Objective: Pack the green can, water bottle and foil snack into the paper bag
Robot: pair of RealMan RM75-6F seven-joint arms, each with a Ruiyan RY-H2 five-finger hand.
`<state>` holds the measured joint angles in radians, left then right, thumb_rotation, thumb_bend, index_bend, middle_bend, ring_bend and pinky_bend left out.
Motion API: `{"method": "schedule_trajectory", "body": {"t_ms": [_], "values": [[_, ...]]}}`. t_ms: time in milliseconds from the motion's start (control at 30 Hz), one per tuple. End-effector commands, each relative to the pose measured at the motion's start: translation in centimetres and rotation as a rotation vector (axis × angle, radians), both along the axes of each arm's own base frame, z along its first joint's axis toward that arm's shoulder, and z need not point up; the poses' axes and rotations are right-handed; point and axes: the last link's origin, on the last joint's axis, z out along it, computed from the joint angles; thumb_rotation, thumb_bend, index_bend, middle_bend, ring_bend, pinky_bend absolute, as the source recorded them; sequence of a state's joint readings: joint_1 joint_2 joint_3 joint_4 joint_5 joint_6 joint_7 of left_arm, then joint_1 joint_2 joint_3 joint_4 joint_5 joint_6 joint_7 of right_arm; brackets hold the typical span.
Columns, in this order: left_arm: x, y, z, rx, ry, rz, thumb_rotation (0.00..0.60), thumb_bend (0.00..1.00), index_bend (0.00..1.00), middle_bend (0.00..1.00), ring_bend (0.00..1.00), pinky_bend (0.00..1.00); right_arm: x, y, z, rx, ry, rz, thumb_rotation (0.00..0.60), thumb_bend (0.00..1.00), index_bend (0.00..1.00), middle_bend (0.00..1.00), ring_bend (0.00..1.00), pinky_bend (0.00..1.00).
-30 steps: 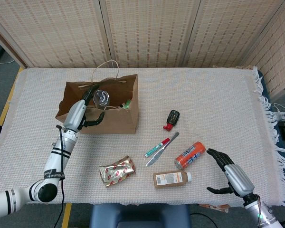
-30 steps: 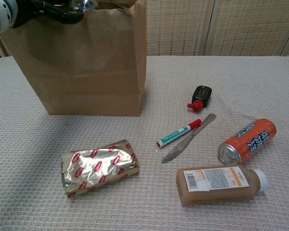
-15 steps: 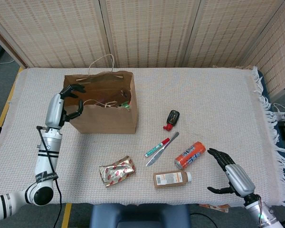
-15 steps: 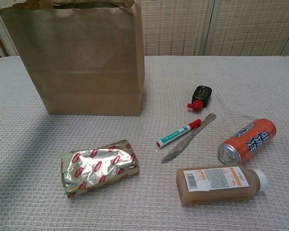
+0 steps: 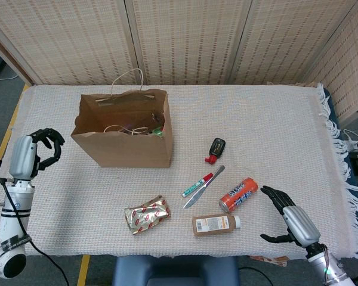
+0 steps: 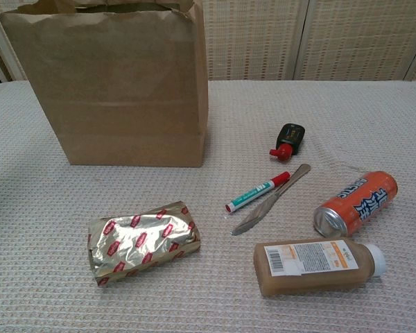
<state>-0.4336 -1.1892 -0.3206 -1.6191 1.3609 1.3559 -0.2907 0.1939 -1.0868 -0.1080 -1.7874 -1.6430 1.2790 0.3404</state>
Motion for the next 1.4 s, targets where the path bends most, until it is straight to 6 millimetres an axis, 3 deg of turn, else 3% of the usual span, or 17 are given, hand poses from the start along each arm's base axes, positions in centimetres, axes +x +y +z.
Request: {"method": "schedule_trajectory", "body": {"t_ms": [33,100,233,400,600,1033,1400], "values": [[-6.2,-5.4,-1.1,-0.121,0.502,-0.206,0.6,0.55,0.24,0.32,0.27,0.41,0.0,0.0,0.0,0.001,0.002,-0.003,0.6,0.0,0.0,0.0,0.0,0.0],[-7.3,-6.9,-1.7,-0.176,0.646,-0.283,0.6,0.45,0.01,0.06,0.03,0.15,0.0,0.0,0.0,-0.002,0.003,-0.003,0.6,0.0,0.0,0.0,0.0,0.0],[-8.5,-9.1,-3.2,-0.268,0.835,-0.406,0.6,0.37,0.0,0.0,0.0,0.04,0.0,0.0,0.0,-0.005,0.005,-0.005,0.6,0.0,0.0,0.0,0.0,0.0],[-7.8,-10.9,-5.1,-0.306,0.881,-0.504,0.6,0.36,0.0,0.0,0.0,0.02,0.0,0.1,0.1,-0.005,0.005,-0.004,0.6,0.0,0.0,0.0,0.0,0.0],[-6.9,-11.3,-7.5,-0.281,1.019,-0.718,0.6,0.36,0.0,0.0,0.0,0.02,0.0,0.1,0.1,0.0,0.003,-0.003,0.6,0.0,0.0,0.0,0.0,0.0],[-2.3,-7.0,-14.0,-0.355,1.121,-0.861,0.6,0.36,0.0,0.0,0.0,0.02,0.0,0.1,0.1,0.007,-0.001,-0.008,0.6,0.0,0.0,0.0,0.0,0.0],[-0.8,-6.1,-18.0,-0.401,1.097,-0.786,0.6,0.36,0.0,0.0,0.0,0.02,0.1,0.1,0.3,0.022,-0.018,-0.019,0.6,0.0,0.0,0.0,0.0,0.0]]}}
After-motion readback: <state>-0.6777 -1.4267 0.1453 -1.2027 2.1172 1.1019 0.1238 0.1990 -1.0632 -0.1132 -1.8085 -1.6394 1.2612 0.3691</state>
